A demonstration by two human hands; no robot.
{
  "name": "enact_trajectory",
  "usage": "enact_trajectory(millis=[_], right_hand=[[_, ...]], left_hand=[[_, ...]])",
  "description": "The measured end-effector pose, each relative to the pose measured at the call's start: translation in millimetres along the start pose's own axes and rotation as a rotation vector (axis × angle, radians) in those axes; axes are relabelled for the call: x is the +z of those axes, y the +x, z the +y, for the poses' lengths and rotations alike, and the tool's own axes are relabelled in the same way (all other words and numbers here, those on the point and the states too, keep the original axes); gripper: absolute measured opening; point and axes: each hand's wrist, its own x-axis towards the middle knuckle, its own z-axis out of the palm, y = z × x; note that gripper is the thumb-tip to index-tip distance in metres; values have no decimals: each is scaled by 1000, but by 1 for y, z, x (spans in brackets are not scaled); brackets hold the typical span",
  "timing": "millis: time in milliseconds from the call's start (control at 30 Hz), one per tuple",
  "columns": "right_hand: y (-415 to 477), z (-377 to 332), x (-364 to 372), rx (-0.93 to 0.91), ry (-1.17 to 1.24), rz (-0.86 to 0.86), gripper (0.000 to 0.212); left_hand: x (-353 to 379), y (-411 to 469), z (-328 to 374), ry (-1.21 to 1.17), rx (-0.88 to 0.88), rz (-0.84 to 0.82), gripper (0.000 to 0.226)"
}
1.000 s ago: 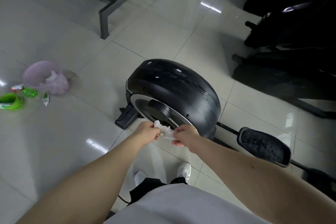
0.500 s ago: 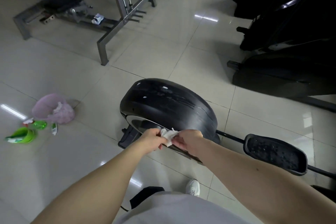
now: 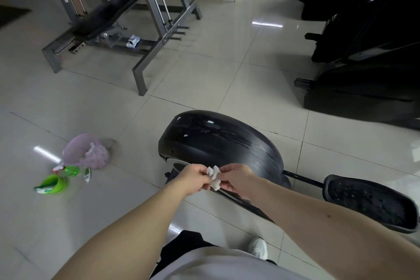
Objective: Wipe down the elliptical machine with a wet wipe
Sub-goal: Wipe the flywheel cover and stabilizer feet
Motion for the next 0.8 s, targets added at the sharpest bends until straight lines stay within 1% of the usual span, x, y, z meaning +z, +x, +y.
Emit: enact_trajectory(millis=[67, 133, 233, 433, 500, 633, 767, 800], right_hand=[[7, 1, 8, 18, 38, 17, 25], [15, 2, 21, 29, 55, 49, 24], [26, 5, 49, 40, 102, 114, 26], [45, 9, 135, 62, 282, 213, 34], [48, 13, 164, 75, 340, 307, 33], [44, 21, 206, 165, 345, 583, 24], [38, 28, 227, 202, 353, 712, 36], [38, 31, 230, 198, 335, 746, 32]], left_hand=[[-8, 9, -5, -3, -1, 45, 7], [-20, 19, -16, 38, -6, 45, 9], [-44, 36, -40, 64, -9, 13, 12], [-115, 77, -94, 45, 37, -88, 6], [-140, 84, -110, 60, 39, -128, 4], [-188, 92, -135, 140, -1, -197, 5], [-209, 102, -145, 227, 1, -273, 6], [-210, 103, -145, 237, 1, -290, 7]])
